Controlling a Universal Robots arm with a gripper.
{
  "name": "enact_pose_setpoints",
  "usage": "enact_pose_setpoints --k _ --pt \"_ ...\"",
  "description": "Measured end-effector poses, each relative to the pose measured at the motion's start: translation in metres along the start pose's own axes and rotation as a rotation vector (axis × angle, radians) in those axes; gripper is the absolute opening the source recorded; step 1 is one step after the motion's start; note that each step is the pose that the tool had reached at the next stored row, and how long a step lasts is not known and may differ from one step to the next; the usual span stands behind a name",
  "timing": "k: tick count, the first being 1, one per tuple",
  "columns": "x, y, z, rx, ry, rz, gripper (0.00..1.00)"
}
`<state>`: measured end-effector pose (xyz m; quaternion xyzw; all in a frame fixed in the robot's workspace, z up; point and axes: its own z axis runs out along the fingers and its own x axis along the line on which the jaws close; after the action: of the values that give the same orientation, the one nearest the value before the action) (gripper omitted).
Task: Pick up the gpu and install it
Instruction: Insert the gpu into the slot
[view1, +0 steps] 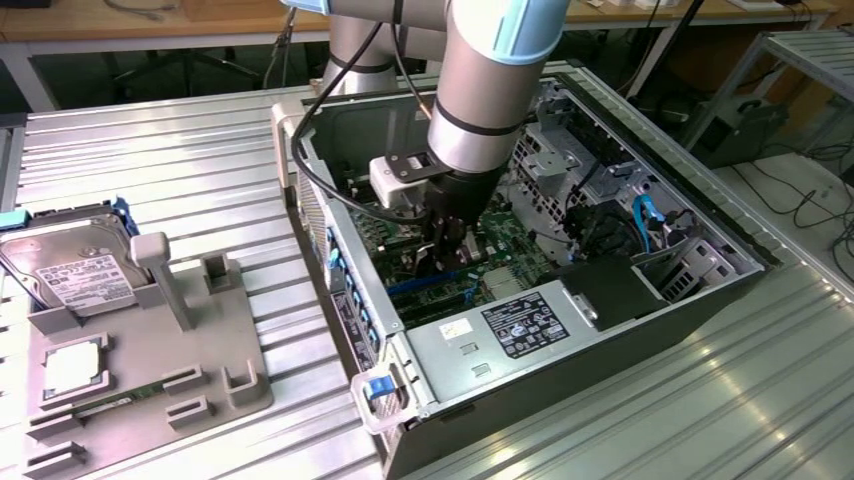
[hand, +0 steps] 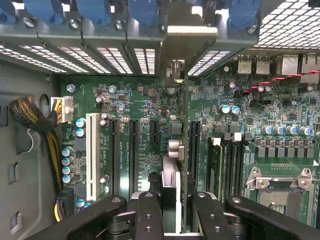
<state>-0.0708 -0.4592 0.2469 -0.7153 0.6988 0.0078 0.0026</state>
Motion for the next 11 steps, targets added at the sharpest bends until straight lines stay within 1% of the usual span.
enact_pose_setpoints --k 11 --pt "-0.0012 -0.0007 0.0018 -0.0010 -0.0004 0.000 0.28"
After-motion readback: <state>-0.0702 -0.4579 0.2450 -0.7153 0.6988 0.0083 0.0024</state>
